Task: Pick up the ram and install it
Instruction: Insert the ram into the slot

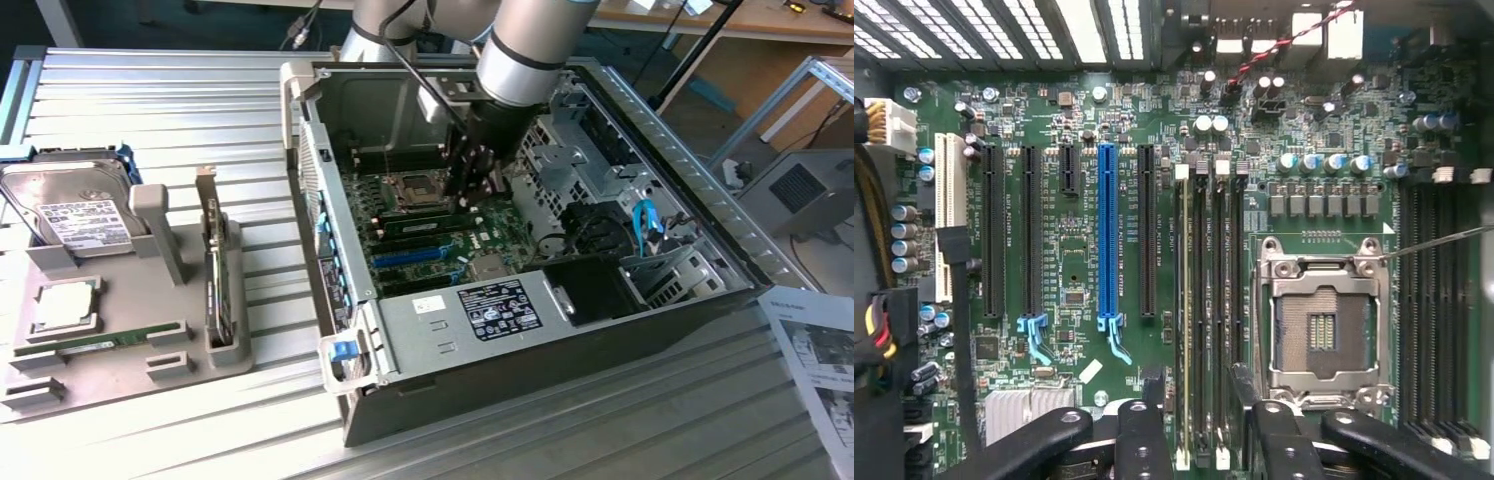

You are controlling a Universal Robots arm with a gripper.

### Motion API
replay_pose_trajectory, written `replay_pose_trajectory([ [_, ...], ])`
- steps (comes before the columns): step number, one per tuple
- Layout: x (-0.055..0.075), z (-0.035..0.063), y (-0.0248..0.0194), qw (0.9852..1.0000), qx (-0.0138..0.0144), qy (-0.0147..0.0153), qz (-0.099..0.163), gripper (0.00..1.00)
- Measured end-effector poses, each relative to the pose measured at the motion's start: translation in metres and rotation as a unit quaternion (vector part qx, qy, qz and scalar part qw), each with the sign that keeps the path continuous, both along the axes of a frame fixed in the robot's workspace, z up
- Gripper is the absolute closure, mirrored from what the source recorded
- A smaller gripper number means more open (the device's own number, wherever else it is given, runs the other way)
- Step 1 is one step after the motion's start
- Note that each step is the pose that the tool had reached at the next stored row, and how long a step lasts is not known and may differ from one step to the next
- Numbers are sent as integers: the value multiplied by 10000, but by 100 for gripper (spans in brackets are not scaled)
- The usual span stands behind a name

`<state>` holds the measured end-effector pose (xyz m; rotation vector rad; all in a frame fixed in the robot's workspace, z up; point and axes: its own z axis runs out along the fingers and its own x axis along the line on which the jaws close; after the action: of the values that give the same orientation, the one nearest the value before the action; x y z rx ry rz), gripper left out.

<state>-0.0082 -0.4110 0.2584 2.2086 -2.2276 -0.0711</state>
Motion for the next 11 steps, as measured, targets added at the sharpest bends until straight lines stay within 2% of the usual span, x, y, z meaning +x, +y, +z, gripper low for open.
replay_pose_trajectory([
  [8, 0, 235, 25, 10000, -1, -1, -2, 62],
  [11, 0, 365, 37, 10000, 0, -2, -2, 62],
])
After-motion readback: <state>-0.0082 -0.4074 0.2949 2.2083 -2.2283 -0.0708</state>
